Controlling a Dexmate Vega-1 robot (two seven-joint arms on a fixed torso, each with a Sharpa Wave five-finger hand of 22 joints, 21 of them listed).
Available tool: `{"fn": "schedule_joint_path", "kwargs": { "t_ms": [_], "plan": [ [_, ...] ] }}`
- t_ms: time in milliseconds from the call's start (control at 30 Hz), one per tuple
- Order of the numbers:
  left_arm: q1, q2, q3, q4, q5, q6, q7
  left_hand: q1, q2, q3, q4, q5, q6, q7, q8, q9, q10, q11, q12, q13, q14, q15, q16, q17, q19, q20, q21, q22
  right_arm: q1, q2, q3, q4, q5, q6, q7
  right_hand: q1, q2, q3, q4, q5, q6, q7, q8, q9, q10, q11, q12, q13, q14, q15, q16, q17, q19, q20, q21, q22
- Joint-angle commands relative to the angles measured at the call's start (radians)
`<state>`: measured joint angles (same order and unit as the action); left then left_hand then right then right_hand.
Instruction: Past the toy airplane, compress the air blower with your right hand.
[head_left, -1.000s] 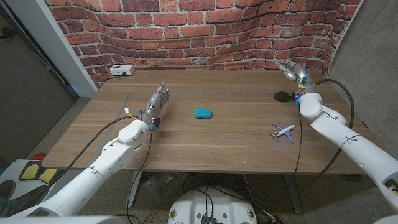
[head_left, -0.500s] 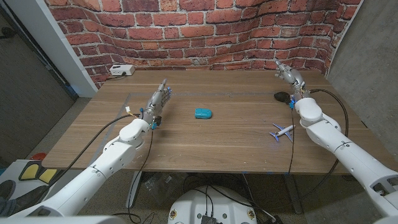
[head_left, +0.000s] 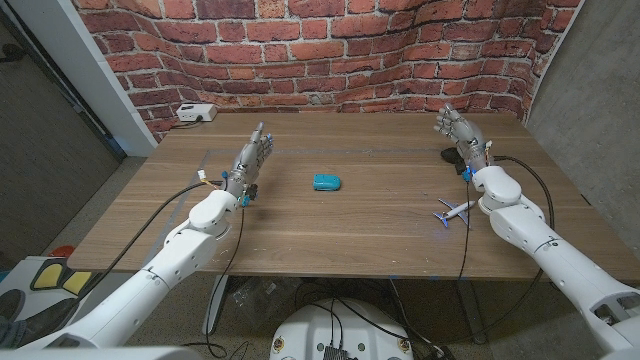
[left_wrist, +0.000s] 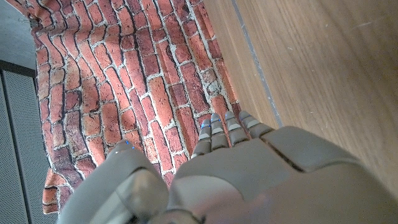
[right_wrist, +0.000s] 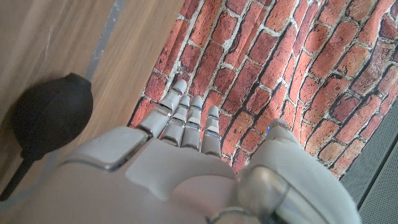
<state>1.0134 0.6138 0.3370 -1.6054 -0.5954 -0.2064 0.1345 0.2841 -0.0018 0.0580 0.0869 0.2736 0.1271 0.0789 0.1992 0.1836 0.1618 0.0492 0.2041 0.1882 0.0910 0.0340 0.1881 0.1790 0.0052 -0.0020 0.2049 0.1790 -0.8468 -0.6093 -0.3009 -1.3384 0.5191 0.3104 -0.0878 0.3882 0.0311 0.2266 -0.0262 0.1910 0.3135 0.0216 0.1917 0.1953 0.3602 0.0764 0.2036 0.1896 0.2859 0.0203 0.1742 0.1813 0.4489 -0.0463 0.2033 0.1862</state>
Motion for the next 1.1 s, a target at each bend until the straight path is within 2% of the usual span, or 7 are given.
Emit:
{"fn": "schedule_joint_path", "kwargs": {
  "t_ms": [33,200,400,567,900,1100],
  "plan": [
    [0.011,-0.013,-0.017,0.012,0.001,-0.068,-0.015,0.01,0.003,-0.006,0.001,-0.003,0.015,-0.001,0.008,0.004,0.013,-0.004,0.011,0.005,0.016,-0.005,0.009,0.005,0.012,-0.001,0.01,0.004,-0.034,0.002,0.002,-0.008,0.119,0.009,0.127,0.011,0.012,0.009,-0.006,-0.006,-0.006,-0.007,-0.004,0.001,-0.021,0.013,-0.003,0.002,-0.029,0.014,-0.001,0.003,-0.031,-0.004,-0.008,0.002],
    [-0.002,-0.026,-0.017,0.041,-0.021,-0.085,-0.048,0.011,0.003,-0.008,0.001,-0.004,0.028,0.0,0.012,0.004,0.019,-0.007,0.012,0.005,0.027,-0.008,0.011,0.005,0.022,-0.001,0.013,0.003,-0.047,0.022,-0.001,0.005,0.123,0.032,0.119,0.005,0.012,0.007,-0.007,-0.009,0.001,-0.013,0.001,0.0,-0.023,0.003,-0.002,0.002,-0.035,0.014,0.001,0.004,-0.04,-0.002,-0.008,0.002],
    [-0.036,-0.017,-0.006,0.071,-0.019,-0.064,-0.076,0.012,0.003,-0.009,0.0,-0.004,0.035,0.0,0.014,0.003,0.023,-0.006,0.012,0.005,0.029,-0.009,0.011,0.004,0.023,-0.002,0.012,0.003,-0.067,0.022,-0.004,-0.013,0.111,0.039,0.095,-0.007,0.006,0.001,-0.005,-0.012,-0.011,0.0,-0.004,0.0,-0.024,0.009,0.0,0.001,-0.038,0.014,0.003,0.005,-0.044,-0.006,-0.007,0.002],
    [-0.051,0.016,0.011,0.046,0.028,-0.015,-0.058,0.013,0.003,-0.012,0.0,-0.004,0.019,-0.007,0.006,0.003,0.01,-0.002,0.006,0.005,0.014,-0.008,0.003,0.004,0.015,0.0,0.008,0.003,-0.076,0.023,-0.007,-0.027,0.114,0.027,0.085,-0.014,0.002,-0.004,-0.003,-0.013,-0.013,0.002,-0.004,-0.001,-0.024,0.01,0.0,0.001,-0.039,0.015,0.004,0.006,-0.047,-0.006,-0.007,0.002],
    [-0.066,-0.009,0.025,0.057,0.005,-0.007,-0.073,0.013,0.004,-0.014,0.001,-0.004,0.016,-0.009,0.003,0.003,0.006,-0.003,0.004,0.005,0.011,-0.009,0.002,0.005,0.01,0.0,0.006,0.003,-0.061,0.031,-0.009,-0.002,0.123,0.048,0.117,-0.028,-0.003,-0.011,0.001,-0.015,-0.018,0.004,-0.004,-0.001,-0.023,0.014,0.002,0.001,-0.039,0.017,0.006,0.007,-0.048,-0.007,-0.006,0.002],
    [-0.062,0.003,0.028,0.035,0.015,-0.002,-0.074,0.013,0.005,-0.015,0.001,-0.004,0.018,-0.006,0.004,0.003,0.008,-0.003,0.004,0.005,0.011,-0.008,0.002,0.005,0.01,0.0,0.006,0.003,-0.071,0.024,-0.007,-0.024,0.116,0.044,0.102,-0.036,-0.004,-0.015,0.003,-0.015,-0.017,0.006,-0.003,-0.002,-0.02,0.016,0.003,0.001,-0.037,0.018,0.009,0.007,-0.048,-0.007,-0.005,0.002]
  ]
}}
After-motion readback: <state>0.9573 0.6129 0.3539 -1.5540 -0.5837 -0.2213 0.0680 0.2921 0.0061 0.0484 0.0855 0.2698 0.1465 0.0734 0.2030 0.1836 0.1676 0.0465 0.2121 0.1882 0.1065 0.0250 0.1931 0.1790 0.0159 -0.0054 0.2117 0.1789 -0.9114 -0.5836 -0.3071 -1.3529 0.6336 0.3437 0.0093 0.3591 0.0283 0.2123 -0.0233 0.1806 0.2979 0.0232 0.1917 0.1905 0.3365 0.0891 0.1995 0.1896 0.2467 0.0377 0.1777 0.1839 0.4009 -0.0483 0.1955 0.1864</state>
